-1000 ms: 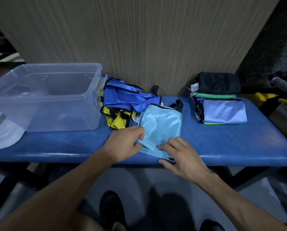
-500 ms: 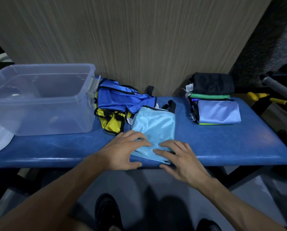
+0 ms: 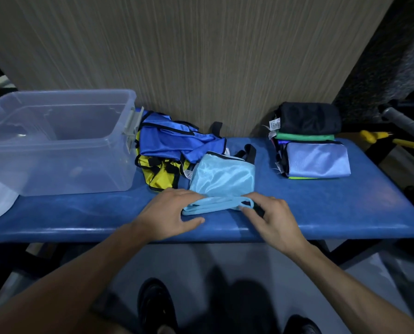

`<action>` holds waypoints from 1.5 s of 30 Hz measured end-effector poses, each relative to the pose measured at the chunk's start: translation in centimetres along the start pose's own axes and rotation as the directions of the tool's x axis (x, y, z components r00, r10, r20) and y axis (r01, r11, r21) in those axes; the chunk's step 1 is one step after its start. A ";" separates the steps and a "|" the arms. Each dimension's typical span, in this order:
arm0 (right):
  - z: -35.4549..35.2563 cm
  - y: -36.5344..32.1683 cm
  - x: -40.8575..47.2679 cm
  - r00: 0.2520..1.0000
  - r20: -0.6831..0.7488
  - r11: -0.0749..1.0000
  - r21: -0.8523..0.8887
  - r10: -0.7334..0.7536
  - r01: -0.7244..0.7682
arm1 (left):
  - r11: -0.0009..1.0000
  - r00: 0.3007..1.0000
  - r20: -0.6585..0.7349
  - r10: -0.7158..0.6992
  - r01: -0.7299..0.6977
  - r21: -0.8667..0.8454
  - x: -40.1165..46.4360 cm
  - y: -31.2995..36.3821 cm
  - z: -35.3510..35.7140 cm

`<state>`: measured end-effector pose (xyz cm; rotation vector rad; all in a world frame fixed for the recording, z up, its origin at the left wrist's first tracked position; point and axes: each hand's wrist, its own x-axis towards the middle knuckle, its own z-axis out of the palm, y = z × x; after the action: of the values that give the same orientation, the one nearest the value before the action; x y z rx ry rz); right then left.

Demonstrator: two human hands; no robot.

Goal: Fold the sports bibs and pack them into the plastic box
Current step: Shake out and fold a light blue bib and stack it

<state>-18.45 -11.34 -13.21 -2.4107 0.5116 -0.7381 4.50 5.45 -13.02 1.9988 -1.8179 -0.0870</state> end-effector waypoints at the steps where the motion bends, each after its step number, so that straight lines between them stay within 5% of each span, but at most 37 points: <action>1: 0.0 -0.3 0.2 0.999 -0.005 0.999 0.031 0.035 -0.035 | 1.000 0.999 -0.035 0.001 -0.001 0.003 0.1 0.3 0.1; 7: -0.4 -1.0 0.5 0.985 -0.035 0.965 0.206 0.171 -0.160 | 0.996 0.993 -0.115 0.002 -0.012 -0.083 0.4 1.9 -0.2; 12: 0.5 1.3 -0.9 0.989 0.136 0.996 -0.054 -0.065 0.073 | 0.981 0.996 -0.088 0.019 -0.035 -0.189 1.0 2.7 -0.8; 15: -0.5 1.2 -0.5 0.995 0.088 0.999 -0.033 -0.038 0.041 | 0.980 0.996 -0.092 -0.010 -0.009 -0.197 1.5 3.1 -1.3; 18: -2.8 -0.6 1.1 0.993 -0.026 0.985 0.133 0.115 -0.110 | 0.948 0.980 -0.180 -0.086 0.025 -0.317 2.5 4.5 -3.1; 21: -5.0 -3.5 3.1 0.975 -0.132 0.883 0.460 0.177 -0.098 | 0.853 0.935 -0.315 -0.162 -0.028 -0.521 4.8 6.7 -6.2; 25: -6.9 -5.2 5.8 0.934 -0.224 0.785 0.613 0.279 -0.088 | 0.762 0.872 -0.438 -0.219 -0.128 -0.635 8.2 8.6 -9.2; 30: -4.2 -1.5 8.4 0.842 -0.034 0.628 0.682 0.538 -0.374 | 0.659 0.887 -0.170 -0.429 0.179 -0.730 13.7 3.5 -6.5; 32: -2.3 0.3 8.0 0.778 0.140 0.529 0.658 0.613 -0.535 | 0.575 0.822 0.000 -0.570 0.399 -0.714 14.6 0.7 -2.9; 34: -1.2 1.1 7.4 0.755 0.217 0.556 0.558 0.619 -0.616 | 0.497 0.736 0.127 -0.665 0.564 -0.660 14.4 -1.2 0.4; 37: -1.5 1.2 6.9 0.767 0.248 0.609 0.487 0.592 -0.627 | 0.488 0.675 0.099 -0.731 0.618 -0.616 14.5 -2.1 1.5; 41: -3.0 1.3 6.1 0.780 0.290 0.671 0.397 0.555 -0.626 | 0.564 0.694 0.026 -0.719 0.606 -0.560 15.0 -1.8 1.3; 45: -4.3 1.1 4.6 0.768 0.349 0.620 0.453 0.538 -0.640 | 0.667 0.729 0.038 -0.684 0.645 -0.372 14.4 -1.1 0.1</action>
<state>-17.73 -16.23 -9.15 -1.5824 0.8354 -0.2951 7.42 -8.36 -10.04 2.2218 -0.8228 -0.4923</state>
